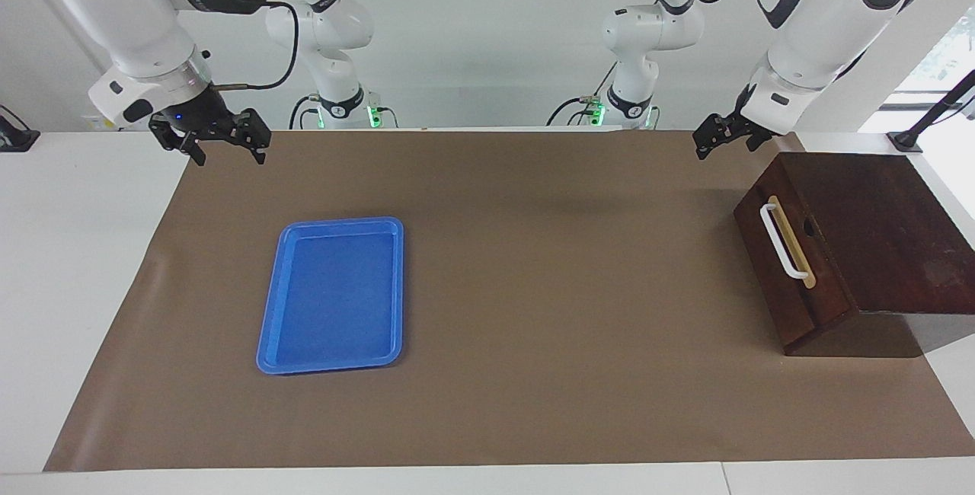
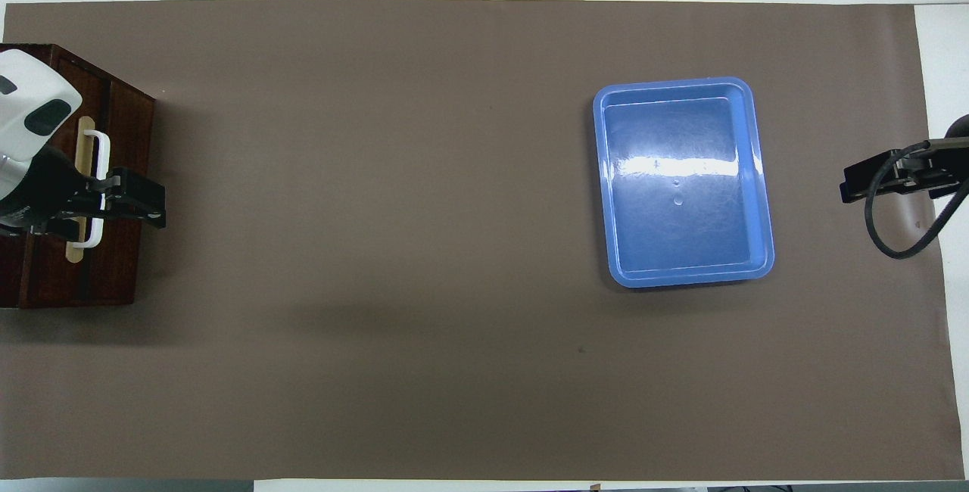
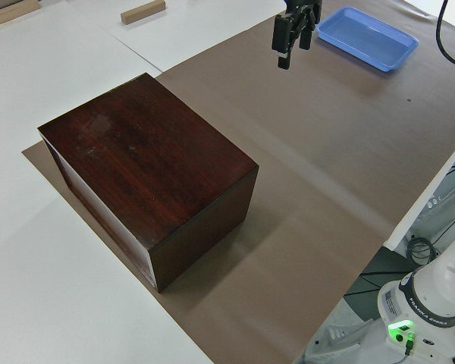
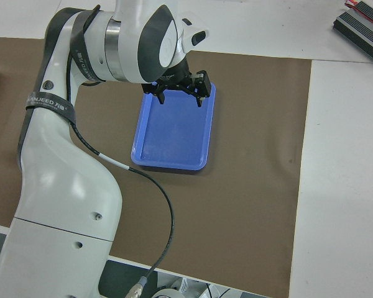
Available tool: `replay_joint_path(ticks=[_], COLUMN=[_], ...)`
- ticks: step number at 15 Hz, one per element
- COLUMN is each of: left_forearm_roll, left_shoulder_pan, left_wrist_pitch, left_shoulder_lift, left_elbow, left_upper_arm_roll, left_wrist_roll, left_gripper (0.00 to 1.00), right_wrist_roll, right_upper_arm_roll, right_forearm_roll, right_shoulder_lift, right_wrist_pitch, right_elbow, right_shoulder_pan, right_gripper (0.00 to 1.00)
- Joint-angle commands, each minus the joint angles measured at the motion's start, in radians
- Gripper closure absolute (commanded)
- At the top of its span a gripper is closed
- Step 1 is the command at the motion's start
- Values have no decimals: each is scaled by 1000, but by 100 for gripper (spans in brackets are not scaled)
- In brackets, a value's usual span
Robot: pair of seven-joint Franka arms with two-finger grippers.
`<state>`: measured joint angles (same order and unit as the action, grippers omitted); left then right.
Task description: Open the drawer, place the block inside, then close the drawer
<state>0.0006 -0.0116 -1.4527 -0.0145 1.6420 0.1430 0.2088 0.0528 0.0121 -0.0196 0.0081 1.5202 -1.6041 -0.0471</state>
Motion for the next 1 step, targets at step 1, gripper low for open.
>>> replay_joint_path(ticks=[1], left_forearm_roll=[-14], left_shoulder_pan=[-8], left_wrist_pitch=[-5], left_shoulder_lift=[-12], left_elbow=[-2], left_upper_arm_roll=[3], left_wrist_roll=[-5], left_gripper=[0], right_wrist_roll=[30], right_upper_arm_roll=[8], right_forearm_roll=[20], right_shoulder_lift=[-8], right_wrist_pitch=[15], right_elbow=[-5], right_shoulder_pan=[-13], right_gripper=[0])
